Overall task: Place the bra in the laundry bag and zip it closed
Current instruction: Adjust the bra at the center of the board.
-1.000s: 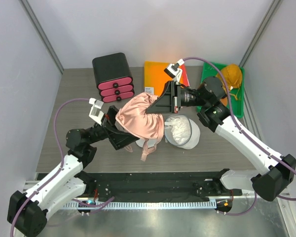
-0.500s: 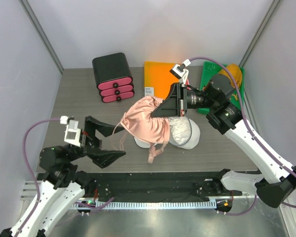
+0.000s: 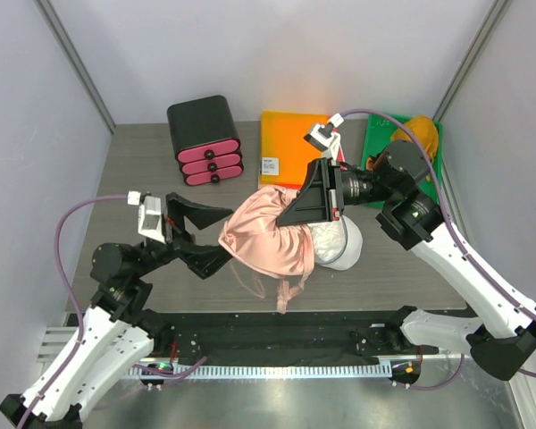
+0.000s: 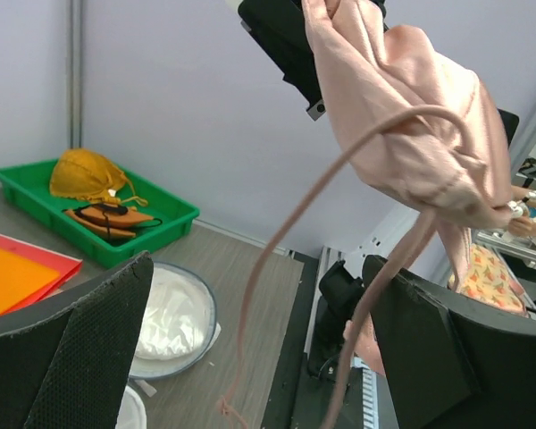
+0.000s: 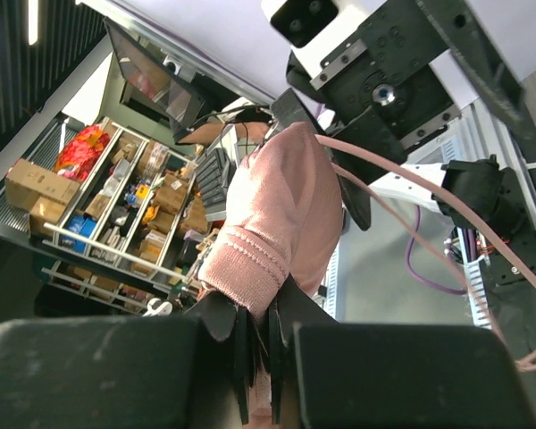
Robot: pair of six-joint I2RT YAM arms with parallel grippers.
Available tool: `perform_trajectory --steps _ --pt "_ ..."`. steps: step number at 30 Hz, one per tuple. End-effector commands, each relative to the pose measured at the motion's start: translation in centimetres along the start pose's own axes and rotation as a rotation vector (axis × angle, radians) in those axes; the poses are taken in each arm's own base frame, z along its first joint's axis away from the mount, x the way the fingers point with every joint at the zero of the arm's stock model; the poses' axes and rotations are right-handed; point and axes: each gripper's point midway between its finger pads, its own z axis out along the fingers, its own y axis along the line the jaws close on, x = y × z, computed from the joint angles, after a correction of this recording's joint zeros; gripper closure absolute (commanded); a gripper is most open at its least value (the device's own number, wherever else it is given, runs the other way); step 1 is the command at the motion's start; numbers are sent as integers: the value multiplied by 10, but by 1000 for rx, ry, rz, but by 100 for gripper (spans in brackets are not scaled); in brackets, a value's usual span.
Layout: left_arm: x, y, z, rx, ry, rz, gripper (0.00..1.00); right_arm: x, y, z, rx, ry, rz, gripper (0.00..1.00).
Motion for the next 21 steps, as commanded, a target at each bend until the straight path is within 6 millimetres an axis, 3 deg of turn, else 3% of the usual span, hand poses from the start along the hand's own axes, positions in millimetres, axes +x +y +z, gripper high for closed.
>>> perform_trajectory --steps 1,12,21 --pt "-25 -27 14 168 -36 50 0 1 30 3 -65 14 -54 99" --pt "-24 -66 12 421 40 75 0 0 29 9 -52 23 -82 99" --pt "-15 -60 12 359 13 -39 0 -34 3 25 37 -80 -149 99"
